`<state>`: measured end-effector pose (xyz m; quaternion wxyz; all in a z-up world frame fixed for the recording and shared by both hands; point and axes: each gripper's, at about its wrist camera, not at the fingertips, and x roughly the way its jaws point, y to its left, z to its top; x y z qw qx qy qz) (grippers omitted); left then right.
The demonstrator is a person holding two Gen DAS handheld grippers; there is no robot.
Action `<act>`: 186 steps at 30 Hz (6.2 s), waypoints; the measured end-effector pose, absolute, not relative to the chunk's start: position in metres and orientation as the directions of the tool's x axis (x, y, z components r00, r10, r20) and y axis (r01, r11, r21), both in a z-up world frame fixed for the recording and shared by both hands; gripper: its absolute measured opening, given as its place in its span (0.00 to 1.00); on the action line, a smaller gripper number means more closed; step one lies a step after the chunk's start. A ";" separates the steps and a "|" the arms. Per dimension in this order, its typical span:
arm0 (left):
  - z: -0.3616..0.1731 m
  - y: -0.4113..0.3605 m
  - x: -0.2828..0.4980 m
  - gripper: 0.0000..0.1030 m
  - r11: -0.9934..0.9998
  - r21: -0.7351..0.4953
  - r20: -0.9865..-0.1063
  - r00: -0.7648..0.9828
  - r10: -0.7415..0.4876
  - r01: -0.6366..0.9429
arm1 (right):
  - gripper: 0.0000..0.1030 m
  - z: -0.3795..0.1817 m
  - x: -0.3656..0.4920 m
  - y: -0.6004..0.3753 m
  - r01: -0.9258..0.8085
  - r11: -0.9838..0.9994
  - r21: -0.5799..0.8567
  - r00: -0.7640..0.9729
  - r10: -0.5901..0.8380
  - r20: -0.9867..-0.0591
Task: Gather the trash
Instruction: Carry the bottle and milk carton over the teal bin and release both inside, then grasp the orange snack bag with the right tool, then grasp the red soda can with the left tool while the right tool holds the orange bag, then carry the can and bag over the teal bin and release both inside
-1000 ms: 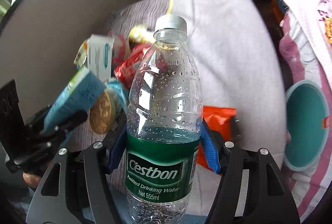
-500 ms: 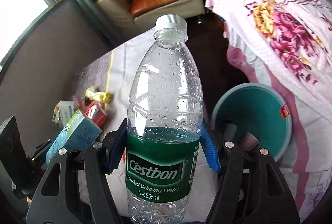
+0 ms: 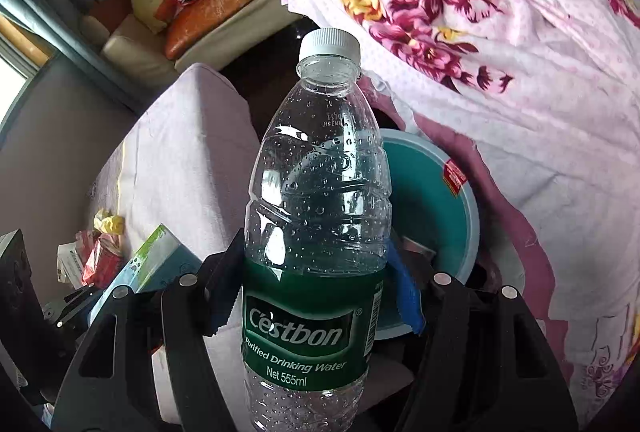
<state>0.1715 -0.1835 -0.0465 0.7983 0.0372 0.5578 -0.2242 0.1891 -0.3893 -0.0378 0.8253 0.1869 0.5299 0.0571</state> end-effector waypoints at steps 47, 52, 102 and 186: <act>-0.071 -0.206 0.193 0.77 0.902 -0.236 -0.912 0.238 -0.334 0.363 | 0.75 -0.057 0.195 -0.408 0.189 0.931 0.313 0.351 0.234 -0.907; -0.065 -0.188 0.183 0.78 0.905 -0.255 -0.904 0.248 -0.348 0.342 | 0.77 -0.050 0.192 -0.393 0.169 0.941 0.294 0.358 0.220 -0.908; -0.044 0.113 0.080 0.78 0.972 -0.232 -0.871 0.453 -0.191 -0.035 | 0.80 -0.090 0.154 -0.110 -0.194 0.939 0.285 0.065 0.302 -0.951; -0.035 -0.180 0.162 0.66 0.919 -0.099 -0.898 0.364 -0.248 0.382 | 0.23 -0.021 0.163 -0.371 0.091 0.931 0.352 0.510 0.261 -0.820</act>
